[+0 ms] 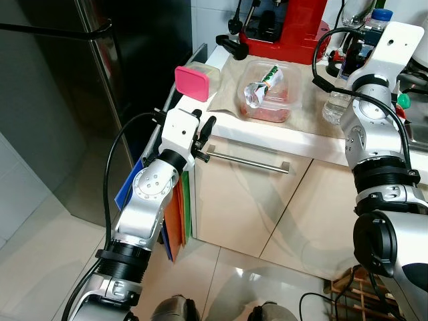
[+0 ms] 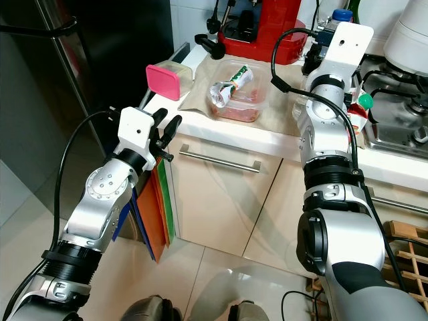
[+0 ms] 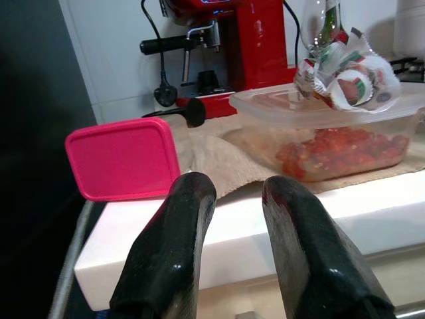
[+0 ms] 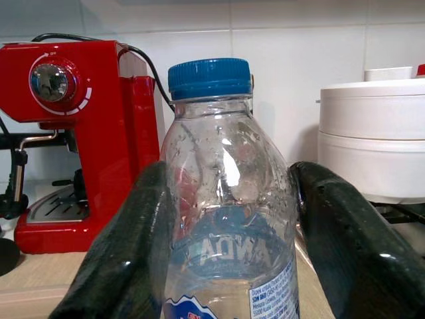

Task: Restocking fridge

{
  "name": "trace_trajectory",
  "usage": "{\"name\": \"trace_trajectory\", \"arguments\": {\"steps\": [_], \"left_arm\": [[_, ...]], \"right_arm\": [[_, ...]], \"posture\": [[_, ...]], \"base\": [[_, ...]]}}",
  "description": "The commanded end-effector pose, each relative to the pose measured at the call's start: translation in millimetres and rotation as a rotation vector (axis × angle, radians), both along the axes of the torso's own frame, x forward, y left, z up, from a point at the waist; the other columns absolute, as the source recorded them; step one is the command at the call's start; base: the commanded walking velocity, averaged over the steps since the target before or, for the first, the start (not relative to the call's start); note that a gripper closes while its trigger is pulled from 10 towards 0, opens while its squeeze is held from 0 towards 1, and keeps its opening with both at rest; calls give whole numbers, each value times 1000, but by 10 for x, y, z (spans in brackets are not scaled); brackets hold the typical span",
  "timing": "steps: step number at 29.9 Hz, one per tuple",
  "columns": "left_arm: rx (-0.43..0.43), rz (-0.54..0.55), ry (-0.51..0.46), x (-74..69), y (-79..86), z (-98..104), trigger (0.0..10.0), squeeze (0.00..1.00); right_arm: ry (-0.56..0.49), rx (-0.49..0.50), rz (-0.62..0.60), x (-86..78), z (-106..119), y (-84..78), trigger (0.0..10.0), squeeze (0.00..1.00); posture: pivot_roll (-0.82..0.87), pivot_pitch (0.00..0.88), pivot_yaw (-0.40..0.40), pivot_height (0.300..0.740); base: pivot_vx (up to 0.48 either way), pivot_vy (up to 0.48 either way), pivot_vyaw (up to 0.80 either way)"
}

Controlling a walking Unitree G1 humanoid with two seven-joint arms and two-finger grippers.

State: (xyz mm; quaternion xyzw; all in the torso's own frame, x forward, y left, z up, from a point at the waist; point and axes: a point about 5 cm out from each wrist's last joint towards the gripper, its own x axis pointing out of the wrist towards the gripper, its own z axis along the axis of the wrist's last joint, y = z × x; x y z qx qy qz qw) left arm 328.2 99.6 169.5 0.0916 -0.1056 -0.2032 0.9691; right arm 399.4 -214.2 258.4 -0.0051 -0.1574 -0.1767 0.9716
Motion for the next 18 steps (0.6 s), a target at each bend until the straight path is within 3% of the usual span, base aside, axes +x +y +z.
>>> {"name": "trace_trajectory", "arguments": {"steps": [1,5,6,13,18], "left_arm": [[10,13,-8,31,2,23,10000,0],[17,18,-36,30,5,48,10000,0],[44,16,-61,26,-6,71,10000,0],[55,59,-77,49,-4,102,10000,0],[46,75,-66,66,-13,89,10000,0]], "right_arm": [[22,1,8,-10,-94,18,0,0],[2,-21,19,-21,-82,48,0,0],[-56,-70,10,-58,-17,68,10000,0],[-286,-182,-26,-265,205,115,10000,0],[-325,-203,-34,-338,216,150,10000,0]], "posture": [[-10,0,-8,703],[-12,0,-9,703],[-11,0,-9,703],[-17,0,-12,703],[-22,0,-11,703]], "base": [[0,0,0],[0,0,0],[0,0,0],[0,0,0],[0,0,0]]}}
